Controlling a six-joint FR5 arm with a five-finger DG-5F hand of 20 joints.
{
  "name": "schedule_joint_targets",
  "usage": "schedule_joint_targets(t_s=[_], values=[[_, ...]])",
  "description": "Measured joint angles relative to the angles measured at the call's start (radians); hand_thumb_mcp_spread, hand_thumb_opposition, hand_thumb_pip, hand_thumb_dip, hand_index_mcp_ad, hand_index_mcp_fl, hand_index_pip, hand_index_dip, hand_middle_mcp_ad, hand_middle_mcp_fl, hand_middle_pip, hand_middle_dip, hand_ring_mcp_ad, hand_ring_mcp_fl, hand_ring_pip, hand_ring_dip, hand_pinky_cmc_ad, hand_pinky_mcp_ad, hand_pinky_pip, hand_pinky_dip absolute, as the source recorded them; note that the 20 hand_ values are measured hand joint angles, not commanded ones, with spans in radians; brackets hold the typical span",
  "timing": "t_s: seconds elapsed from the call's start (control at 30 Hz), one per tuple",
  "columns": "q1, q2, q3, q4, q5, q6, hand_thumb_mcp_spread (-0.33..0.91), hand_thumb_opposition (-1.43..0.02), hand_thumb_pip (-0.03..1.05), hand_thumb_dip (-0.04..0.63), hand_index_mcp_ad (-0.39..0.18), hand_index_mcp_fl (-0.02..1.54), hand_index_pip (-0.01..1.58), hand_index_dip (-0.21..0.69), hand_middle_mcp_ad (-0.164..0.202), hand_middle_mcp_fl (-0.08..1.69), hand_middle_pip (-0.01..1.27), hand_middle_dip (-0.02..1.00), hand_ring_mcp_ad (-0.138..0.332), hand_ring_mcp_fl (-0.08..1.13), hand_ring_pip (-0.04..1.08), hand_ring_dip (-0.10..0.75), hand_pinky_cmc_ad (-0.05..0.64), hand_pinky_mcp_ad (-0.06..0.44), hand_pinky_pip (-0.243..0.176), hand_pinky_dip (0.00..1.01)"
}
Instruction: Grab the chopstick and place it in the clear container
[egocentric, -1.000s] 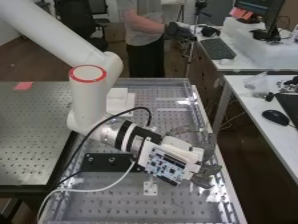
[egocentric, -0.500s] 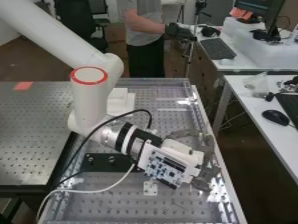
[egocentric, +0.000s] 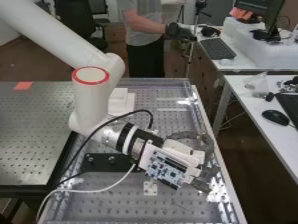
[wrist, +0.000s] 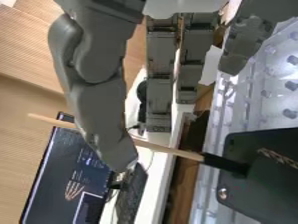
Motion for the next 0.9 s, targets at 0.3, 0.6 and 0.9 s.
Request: schedule_joint_targets(t_s=[0.3, 0.6, 0.9], values=[[-0.002, 0.000, 0.005, -0.007, 0.006, -0.024, 0.85, -0.99, 0.43, 0.269, -0.318, 0.89, 0.87, 0.290, -0.002, 1.08, 0.36, 0.72, 0.054, 0.54, 0.10, 0.506, 0.414, 0.298, -0.021, 0.14], [-0.001, 0.002, 0.009, -0.007, 0.019, -0.039, 0.89, -1.01, 0.46, 0.271, -0.176, 0.97, 0.75, 0.326, -0.016, 1.11, 0.36, 0.72, 0.051, 0.56, 0.12, 0.527, 0.410, 0.316, -0.021, 0.14], [0.002, 0.003, 0.017, -0.005, 0.025, -0.045, 0.90, -1.03, 0.46, 0.272, -0.136, 1.04, 0.68, 0.326, -0.016, 1.16, 0.34, 0.72, 0.051, 0.57, 0.12, 0.529, 0.398, 0.312, -0.021, 0.14]])
